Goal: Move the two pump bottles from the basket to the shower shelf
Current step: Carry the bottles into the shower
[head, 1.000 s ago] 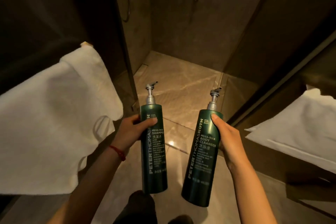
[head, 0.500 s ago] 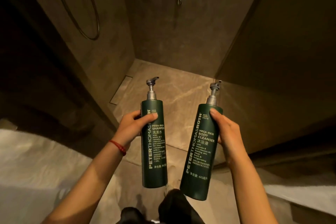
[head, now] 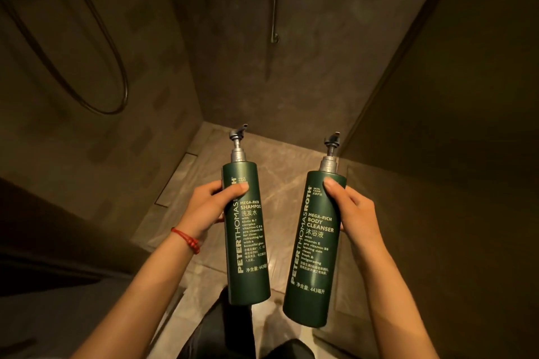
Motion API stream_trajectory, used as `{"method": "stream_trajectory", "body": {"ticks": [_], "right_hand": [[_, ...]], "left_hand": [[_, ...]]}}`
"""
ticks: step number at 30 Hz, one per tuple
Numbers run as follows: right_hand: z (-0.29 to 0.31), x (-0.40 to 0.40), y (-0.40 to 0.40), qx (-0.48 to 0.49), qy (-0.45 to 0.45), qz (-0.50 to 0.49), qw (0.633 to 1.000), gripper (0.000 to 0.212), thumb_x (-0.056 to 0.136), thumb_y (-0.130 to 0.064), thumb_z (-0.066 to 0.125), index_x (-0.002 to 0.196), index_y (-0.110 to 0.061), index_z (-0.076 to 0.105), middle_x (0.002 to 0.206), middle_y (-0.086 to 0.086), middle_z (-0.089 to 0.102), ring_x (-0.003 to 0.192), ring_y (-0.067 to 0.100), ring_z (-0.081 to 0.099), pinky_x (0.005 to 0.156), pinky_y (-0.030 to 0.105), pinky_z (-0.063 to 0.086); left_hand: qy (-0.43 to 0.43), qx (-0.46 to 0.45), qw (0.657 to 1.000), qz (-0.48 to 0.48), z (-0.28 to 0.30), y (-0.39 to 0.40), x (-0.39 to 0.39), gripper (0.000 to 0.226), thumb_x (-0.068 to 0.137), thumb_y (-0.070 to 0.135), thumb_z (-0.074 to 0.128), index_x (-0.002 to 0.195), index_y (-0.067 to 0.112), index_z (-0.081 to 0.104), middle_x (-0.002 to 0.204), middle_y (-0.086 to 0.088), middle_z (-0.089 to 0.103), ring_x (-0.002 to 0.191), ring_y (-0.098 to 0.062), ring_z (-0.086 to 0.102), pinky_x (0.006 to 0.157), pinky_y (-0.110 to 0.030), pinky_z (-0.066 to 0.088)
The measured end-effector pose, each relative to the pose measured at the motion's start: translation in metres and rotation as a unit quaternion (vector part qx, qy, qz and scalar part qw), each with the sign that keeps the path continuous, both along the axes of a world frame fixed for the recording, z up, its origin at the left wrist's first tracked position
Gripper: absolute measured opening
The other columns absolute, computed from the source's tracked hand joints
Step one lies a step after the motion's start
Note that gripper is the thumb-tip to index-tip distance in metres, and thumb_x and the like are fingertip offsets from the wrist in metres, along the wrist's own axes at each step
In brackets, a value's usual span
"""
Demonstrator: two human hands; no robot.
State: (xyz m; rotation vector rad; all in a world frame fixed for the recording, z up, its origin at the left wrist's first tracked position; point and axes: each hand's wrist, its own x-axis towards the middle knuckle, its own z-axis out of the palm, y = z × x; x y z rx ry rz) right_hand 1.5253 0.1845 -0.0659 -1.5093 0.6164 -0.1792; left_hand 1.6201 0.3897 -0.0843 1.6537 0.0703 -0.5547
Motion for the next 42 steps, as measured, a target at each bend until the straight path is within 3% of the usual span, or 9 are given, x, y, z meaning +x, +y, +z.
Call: {"method": "stream_trajectory", "body": {"ticks": [5, 15, 26, 33, 42], "right_hand": [[-0.004, 0.079, -0.024, -0.008, -0.008, -0.012, 1.0, 0.016, 0.078, -0.037, 0.062, 0.071, -0.023, 0.067, 0.055, -0.014, 0.068, 0.053, -0.001, 0.063, 0.045, 0.011, 0.045], [0.015, 0.269, -0.039, -0.024, -0.02, 0.005, 0.999, 0.02, 0.078, -0.036, 0.062, 0.066, -0.021, 0.065, 0.054, -0.012, 0.067, 0.052, 0.001, 0.061, 0.047, 0.013, 0.046], [0.02, 0.421, -0.045, -0.022, -0.022, 0.119, 0.992, 0.024, 0.076, -0.039, 0.064, 0.057, -0.024, 0.065, 0.052, -0.011, 0.064, 0.051, 0.002, 0.058, 0.048, 0.013, 0.046], [0.029, 0.518, -0.037, -0.016, -0.039, 0.276, 0.96, 0.024, 0.077, -0.037, 0.064, 0.057, -0.024, 0.066, 0.051, -0.012, 0.065, 0.049, 0.0, 0.057, 0.045, 0.011, 0.043], [0.04, 0.588, -0.002, -0.002, -0.051, 0.467, 0.883, 0.019, 0.077, -0.032, 0.066, 0.061, -0.021, 0.068, 0.051, -0.013, 0.066, 0.047, -0.003, 0.058, 0.043, 0.009, 0.042]], "left_hand": [[-0.012, -0.011, 1.0, -0.004, -0.003, -0.029, 0.088, 0.006, 0.073, 0.024, 0.068, 0.071, 0.019, 0.067, 0.049, 0.012, 0.065, 0.048, 0.001, 0.059, 0.042, -0.012, 0.044], [-0.018, -0.024, 0.999, 0.023, 0.018, -0.04, 0.265, 0.007, 0.073, 0.023, 0.068, 0.069, 0.017, 0.066, 0.046, 0.012, 0.065, 0.045, 0.001, 0.059, 0.041, -0.011, 0.043], [-0.017, -0.025, 0.989, 0.148, 0.019, -0.025, 0.36, 0.011, 0.07, 0.024, 0.071, 0.072, 0.014, 0.066, 0.048, 0.009, 0.066, 0.047, -0.003, 0.06, 0.042, -0.014, 0.044], [-0.05, -0.036, 0.951, 0.302, 0.027, -0.023, 0.387, 0.007, 0.071, 0.021, 0.07, 0.072, 0.016, 0.066, 0.049, 0.011, 0.067, 0.047, 0.0, 0.06, 0.041, -0.011, 0.042], [-0.075, -0.012, 0.861, 0.502, 0.04, -0.02, 0.369, 0.009, 0.07, 0.022, 0.071, 0.076, 0.016, 0.067, 0.052, 0.013, 0.068, 0.05, 0.001, 0.062, 0.042, -0.012, 0.044]]}}
